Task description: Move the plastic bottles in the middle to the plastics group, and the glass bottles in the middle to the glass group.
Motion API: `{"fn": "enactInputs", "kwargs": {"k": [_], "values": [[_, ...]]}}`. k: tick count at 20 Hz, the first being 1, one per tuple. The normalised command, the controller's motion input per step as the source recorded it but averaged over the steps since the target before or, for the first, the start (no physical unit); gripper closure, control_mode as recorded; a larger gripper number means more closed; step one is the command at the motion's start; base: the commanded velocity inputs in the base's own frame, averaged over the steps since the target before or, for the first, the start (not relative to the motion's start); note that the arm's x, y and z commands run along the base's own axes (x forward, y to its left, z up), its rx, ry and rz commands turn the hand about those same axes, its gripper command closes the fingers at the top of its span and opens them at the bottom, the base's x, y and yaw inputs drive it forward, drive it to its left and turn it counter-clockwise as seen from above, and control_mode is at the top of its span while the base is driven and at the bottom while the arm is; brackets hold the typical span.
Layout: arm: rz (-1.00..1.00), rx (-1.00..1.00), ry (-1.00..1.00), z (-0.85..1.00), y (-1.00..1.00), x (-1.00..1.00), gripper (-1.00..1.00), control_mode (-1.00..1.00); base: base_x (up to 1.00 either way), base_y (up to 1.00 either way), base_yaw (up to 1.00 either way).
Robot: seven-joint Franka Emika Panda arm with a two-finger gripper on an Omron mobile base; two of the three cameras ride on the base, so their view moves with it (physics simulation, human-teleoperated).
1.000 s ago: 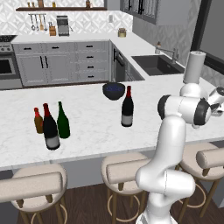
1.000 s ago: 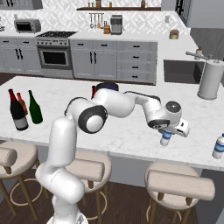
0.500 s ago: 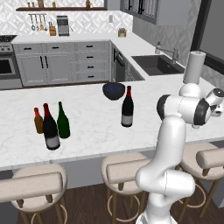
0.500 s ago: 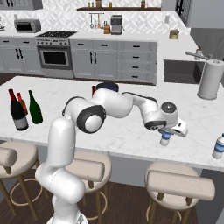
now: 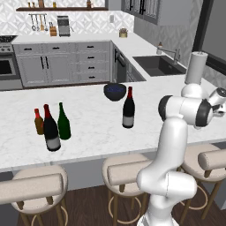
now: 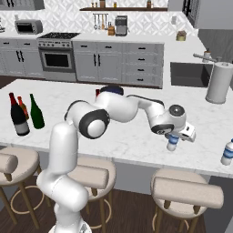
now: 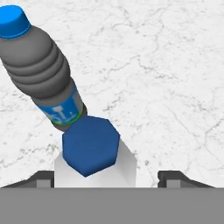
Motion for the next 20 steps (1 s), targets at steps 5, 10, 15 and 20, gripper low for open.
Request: {"fn": "enactInputs", "kwargs": {"k": [5, 10, 15, 20], "values": [[0.0, 0.0, -0.05, 0.01, 0.04, -0.22, -1.0, -1.0, 0.0, 0.0, 0.0], [0.0, 0.0, -0.1, 0.17, 0.12, -0.15, -1.0, -1.0, 0.0, 0.0, 0.0], [0.0, 0.0, -0.12, 0.41, 0.24, -0.21, -1.0, -1.0, 0.0, 0.0, 0.0], [-0.01, -0.07, -0.03, 0.45, 0.31, -0.33, -1.0, -1.0, 0.0, 0.0, 0.0]]}}
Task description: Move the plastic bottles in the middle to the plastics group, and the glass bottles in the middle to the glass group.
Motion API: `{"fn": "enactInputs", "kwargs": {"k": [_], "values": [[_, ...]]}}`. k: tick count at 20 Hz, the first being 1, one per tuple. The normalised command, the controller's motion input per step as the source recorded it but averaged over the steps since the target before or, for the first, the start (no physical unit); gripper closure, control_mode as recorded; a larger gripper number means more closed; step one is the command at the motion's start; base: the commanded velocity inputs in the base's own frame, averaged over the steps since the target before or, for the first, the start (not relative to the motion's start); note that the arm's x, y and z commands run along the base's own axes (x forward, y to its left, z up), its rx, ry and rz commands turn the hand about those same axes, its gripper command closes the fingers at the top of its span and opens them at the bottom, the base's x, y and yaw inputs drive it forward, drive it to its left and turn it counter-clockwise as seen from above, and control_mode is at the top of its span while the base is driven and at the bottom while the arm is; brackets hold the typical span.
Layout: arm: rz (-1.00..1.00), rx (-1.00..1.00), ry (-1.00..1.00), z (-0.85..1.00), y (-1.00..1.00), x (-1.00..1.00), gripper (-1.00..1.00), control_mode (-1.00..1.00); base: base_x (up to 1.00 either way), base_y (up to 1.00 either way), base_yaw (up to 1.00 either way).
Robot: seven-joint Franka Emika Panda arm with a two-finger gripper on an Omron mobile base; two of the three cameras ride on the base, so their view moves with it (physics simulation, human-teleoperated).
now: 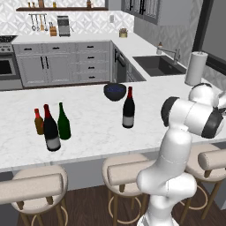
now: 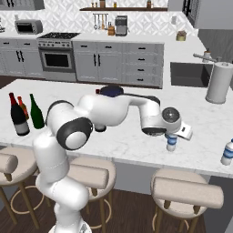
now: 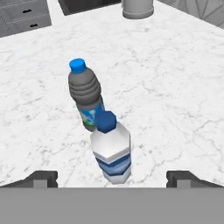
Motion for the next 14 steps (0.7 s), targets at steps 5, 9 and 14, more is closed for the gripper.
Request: {"fn": "enactInputs", "kwargs": {"k": [5, 9, 14], "values": [[-0.05, -0.18, 0.0, 0.6, 0.33, -0.39, -1.0, -1.0, 0.0, 0.0, 0.0], [-0.05, -0.19, 0.0, 0.72, 0.36, -0.31, -1.0, -1.0, 0.0, 0.0, 0.0], [-0.08, -0.05, 0.01, 0.7, 0.38, -0.27, -1.0, -1.0, 0.0, 0.0, 0.0]]}}
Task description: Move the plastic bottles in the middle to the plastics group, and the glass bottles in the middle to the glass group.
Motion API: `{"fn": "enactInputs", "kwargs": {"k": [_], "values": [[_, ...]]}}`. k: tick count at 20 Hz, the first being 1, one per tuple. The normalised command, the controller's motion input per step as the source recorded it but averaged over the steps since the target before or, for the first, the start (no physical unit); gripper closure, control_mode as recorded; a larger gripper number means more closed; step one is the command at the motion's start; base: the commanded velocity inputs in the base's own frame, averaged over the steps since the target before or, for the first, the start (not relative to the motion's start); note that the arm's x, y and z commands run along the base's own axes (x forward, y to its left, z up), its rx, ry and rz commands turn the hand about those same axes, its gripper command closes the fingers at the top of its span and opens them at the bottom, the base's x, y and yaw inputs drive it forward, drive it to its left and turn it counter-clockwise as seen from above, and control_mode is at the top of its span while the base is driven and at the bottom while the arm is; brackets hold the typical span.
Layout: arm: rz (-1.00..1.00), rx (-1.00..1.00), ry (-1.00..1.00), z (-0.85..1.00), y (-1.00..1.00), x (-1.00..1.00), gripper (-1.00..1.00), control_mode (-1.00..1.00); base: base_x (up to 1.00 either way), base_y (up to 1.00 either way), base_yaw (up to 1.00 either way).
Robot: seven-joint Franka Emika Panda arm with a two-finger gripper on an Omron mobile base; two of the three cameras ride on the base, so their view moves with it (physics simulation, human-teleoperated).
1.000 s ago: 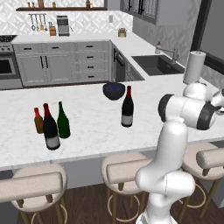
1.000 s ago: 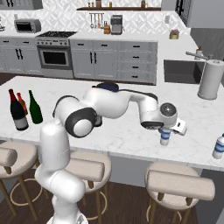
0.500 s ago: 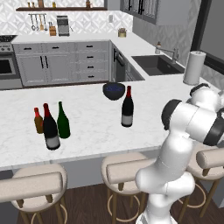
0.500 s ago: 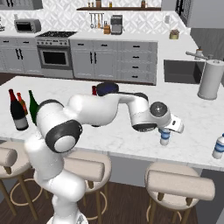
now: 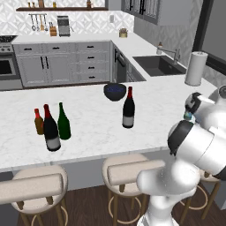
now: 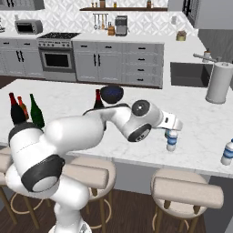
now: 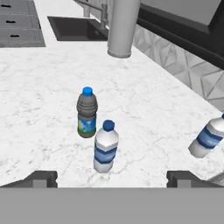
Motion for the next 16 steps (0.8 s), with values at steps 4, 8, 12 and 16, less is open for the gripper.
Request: {"fn": "enactInputs", "kwargs": {"k": [4, 8, 12, 16], "values": [[-0.1, 0.0, 0.0, 0.59, 0.44, -0.31, -1.0, -1.0, 0.0, 0.0, 0.0], [-0.07, 0.0, 0.0, 0.49, 0.55, -0.3, -1.0, -1.0, 0.0, 0.0, 0.0], [0.0, 0.06, 0.03, 0.46, 0.6, -0.28, -1.0, -1.0, 0.0, 0.0, 0.0], [0.01, 0.14, 0.05, 0.24, 0.66, -0.24, -1.0, -1.0, 0.0, 0.0, 0.0]]}}
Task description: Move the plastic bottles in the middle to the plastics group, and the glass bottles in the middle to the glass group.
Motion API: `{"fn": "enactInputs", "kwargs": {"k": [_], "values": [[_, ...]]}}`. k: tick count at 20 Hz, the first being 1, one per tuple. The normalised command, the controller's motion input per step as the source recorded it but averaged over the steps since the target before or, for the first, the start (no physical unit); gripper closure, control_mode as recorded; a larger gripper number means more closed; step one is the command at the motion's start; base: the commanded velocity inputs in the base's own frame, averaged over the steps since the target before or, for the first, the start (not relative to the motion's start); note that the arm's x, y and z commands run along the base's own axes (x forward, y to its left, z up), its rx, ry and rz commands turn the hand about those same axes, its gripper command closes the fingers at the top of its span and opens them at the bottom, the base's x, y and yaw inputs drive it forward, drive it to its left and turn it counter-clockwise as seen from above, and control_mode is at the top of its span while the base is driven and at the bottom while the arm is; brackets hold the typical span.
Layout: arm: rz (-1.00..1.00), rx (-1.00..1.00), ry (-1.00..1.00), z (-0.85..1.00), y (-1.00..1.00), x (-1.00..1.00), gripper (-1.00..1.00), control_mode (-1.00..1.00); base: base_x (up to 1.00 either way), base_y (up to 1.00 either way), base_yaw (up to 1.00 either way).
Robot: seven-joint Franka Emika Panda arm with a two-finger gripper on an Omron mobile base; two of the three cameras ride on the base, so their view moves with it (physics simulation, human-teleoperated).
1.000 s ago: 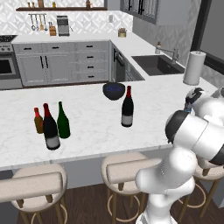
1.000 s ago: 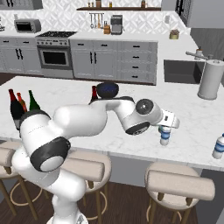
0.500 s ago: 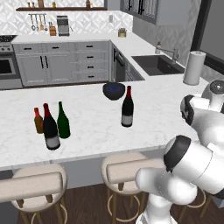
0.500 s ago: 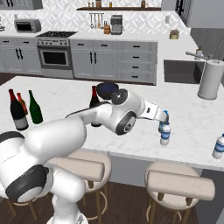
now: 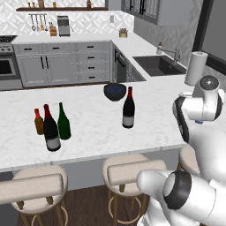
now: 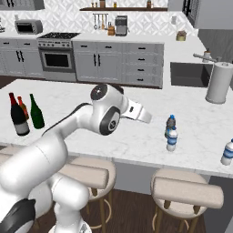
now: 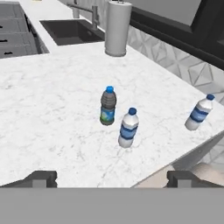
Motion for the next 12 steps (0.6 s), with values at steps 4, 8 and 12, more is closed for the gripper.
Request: {"fn": "enactInputs", "kwargs": {"k": [4, 8, 12], "values": [[0.25, 0.14, 0.14, 0.2, 0.7, -0.09, -1.0, -1.0, 0.0, 0.0, 0.0], [0.41, 0.1, 0.15, 0.23, 0.67, 0.0, -1.0, -1.0, 0.0, 0.0, 0.0], [0.43, 0.0, 0.03, 0.18, 0.7, 0.0, -1.0, -1.0, 0.0, 0.0, 0.0]]}}
